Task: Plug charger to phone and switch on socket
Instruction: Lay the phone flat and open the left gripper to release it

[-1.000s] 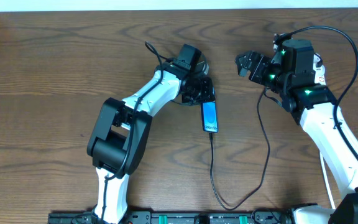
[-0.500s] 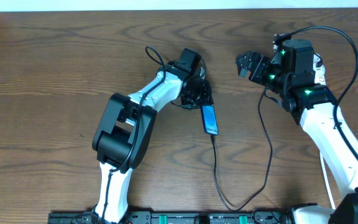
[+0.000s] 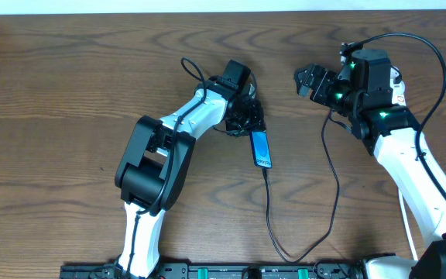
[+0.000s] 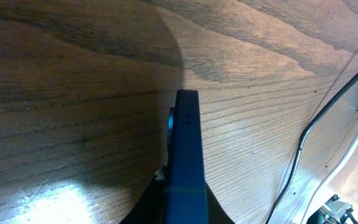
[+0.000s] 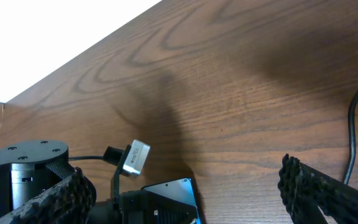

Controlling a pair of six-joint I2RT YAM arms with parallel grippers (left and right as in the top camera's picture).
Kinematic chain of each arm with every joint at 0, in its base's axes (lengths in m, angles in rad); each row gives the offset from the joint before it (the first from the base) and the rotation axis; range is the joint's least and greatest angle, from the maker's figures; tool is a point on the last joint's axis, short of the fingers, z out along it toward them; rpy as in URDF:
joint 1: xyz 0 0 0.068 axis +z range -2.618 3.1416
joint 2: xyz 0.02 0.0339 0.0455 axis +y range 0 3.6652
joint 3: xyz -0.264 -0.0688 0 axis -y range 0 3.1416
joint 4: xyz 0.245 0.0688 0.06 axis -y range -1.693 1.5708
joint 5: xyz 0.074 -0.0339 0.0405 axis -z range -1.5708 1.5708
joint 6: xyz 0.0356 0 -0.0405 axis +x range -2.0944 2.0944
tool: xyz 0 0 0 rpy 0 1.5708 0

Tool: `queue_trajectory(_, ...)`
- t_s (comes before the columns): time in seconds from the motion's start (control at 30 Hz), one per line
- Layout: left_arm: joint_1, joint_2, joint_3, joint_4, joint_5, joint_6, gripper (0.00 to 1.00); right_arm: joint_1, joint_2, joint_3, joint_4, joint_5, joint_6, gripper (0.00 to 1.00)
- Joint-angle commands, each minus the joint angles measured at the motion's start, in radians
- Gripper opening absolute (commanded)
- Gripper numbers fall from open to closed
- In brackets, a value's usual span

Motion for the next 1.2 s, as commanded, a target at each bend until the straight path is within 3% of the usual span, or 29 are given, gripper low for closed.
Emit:
queue_trajectory(0.0,0.003,-0.004,0.004,-0.003,0.013,-0.012,0.09,-0.003,-0.011,0.002,-0.003,0.016,-0.019,0.95)
queue_trajectory(0.13,0.003,-0.004,0.004,-0.006,0.013,-0.012,0.15,-0.003,-0.011,0.002,-0.004,0.016,-0.019,0.95)
queue_trajectory(0.47,0.003,-0.004,0.003,-0.007,0.013,-0.012,0.17,-0.003,-0.011,0.002,-0.005,0.015,-0.019,0.95)
queue_trajectory(0.63,0.003,-0.004,0.003,-0.010,0.013,-0.012,0.28,-0.003,-0.011,0.002,-0.005,0.015,-0.019,0.95)
queue_trajectory(1.17,0.003,-0.004,0.003,-0.049,-0.043,-0.012,0.29,-0.003,-0.011,0.002,-0.009,0.016,-0.019,0.95)
